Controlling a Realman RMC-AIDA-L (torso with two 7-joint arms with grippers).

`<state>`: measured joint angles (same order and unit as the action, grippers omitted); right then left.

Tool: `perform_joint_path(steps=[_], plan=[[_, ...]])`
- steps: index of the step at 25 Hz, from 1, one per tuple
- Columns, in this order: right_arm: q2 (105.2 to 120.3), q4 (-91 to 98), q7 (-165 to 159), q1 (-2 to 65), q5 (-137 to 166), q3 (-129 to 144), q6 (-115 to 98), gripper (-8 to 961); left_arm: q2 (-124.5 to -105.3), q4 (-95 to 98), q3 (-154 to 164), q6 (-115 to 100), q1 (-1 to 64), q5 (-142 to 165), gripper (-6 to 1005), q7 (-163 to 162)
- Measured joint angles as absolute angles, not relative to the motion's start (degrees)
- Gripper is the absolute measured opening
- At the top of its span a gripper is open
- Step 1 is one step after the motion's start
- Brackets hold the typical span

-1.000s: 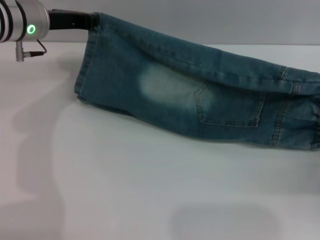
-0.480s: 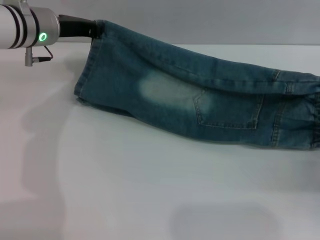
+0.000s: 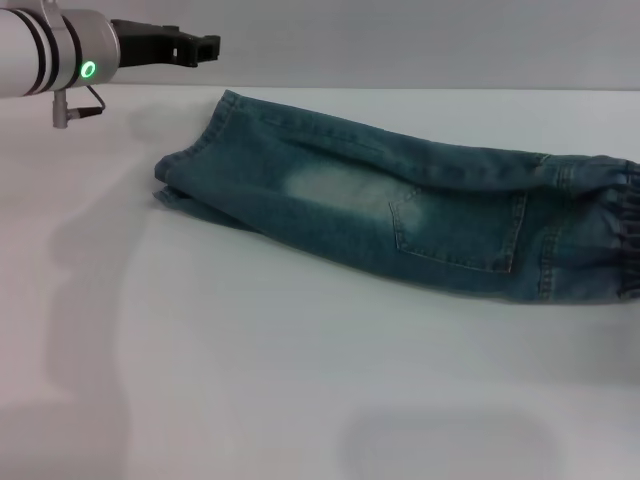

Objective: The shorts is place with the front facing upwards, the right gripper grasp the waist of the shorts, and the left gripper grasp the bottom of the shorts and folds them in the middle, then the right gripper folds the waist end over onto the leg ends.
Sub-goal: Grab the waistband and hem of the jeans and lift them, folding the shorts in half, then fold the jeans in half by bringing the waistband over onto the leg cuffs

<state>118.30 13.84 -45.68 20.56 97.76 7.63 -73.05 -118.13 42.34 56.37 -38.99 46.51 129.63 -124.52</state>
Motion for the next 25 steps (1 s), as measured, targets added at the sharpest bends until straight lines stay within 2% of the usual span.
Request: perform_joint_path(steps=[2, 7, 12, 25], plan=[[118.3, 13.8, -45.7, 20.7, 97.8, 7.8, -73.3, -2, -118.13, 42.4, 56.5, -39.0, 46.5, 129.3, 398, -124.4], [118.29, 13.9, -46.2, 21.1, 97.2, 7.6, -73.4, -1, -118.12, 42.4, 57.5, -38.9, 46.4, 129.1, 670, -124.4], [118.3, 14.2, -48.6, 21.1, 94.2, 7.4, -72.4, -2, -118.04, 42.3, 57.9, -39.3, 45.9, 129.0, 847, -124.4], [118.06, 14.9, -57.0, 23.1, 94.0, 8.0, -60.8, 0, -118.03, 42.4, 57.9, -39.4, 45.5, 128.4, 848, -124.4]])
